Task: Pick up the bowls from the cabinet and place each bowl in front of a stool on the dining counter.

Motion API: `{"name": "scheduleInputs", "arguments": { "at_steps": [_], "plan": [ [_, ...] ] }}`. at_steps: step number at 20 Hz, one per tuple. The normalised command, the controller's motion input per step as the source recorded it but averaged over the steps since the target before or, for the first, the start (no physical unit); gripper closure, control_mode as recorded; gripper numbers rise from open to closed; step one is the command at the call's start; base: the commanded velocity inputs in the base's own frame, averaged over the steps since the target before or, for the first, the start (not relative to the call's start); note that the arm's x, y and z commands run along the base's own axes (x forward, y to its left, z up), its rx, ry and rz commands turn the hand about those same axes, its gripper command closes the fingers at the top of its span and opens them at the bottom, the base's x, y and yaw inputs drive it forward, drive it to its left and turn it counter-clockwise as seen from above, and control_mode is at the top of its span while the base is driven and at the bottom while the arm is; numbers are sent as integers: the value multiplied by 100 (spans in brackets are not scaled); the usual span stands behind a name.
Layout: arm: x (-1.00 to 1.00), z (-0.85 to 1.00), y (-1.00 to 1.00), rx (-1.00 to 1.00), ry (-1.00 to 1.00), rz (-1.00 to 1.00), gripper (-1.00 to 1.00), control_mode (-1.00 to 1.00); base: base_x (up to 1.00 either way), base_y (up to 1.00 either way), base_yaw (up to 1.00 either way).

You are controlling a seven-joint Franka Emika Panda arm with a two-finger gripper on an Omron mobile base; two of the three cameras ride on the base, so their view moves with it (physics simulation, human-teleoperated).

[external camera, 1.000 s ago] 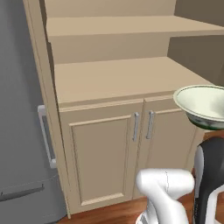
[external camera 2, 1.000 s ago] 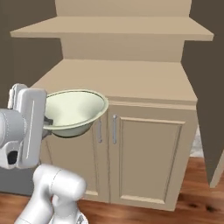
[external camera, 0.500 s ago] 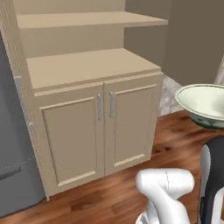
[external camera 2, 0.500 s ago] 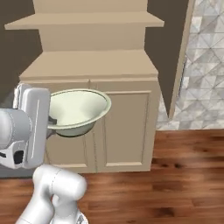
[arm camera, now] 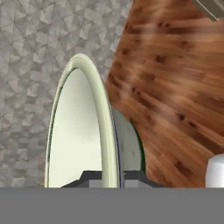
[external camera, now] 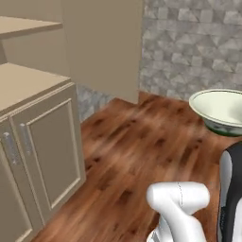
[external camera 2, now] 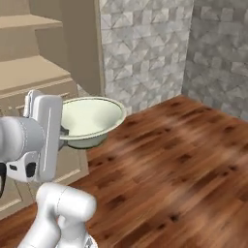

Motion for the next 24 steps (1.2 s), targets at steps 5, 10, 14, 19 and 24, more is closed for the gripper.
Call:
{"name": "scheduleInputs", "arguments": {
  "at_steps": [5, 10, 14, 19, 24],
  "plan": [
    [0, 0, 0, 0, 0, 0, 100, 100, 0, -1, -99],
    [0, 0, 0, 0, 0, 0, 100, 100, 34, -31, -83],
    [0, 0, 0, 0, 0, 0, 100, 100, 99, -67, -54],
    [0, 0, 0, 0, 0, 0, 100, 100, 100, -79, -16],
    [0, 0, 0, 0, 0, 0, 100, 100, 100, -22, 0]
  ]
}}
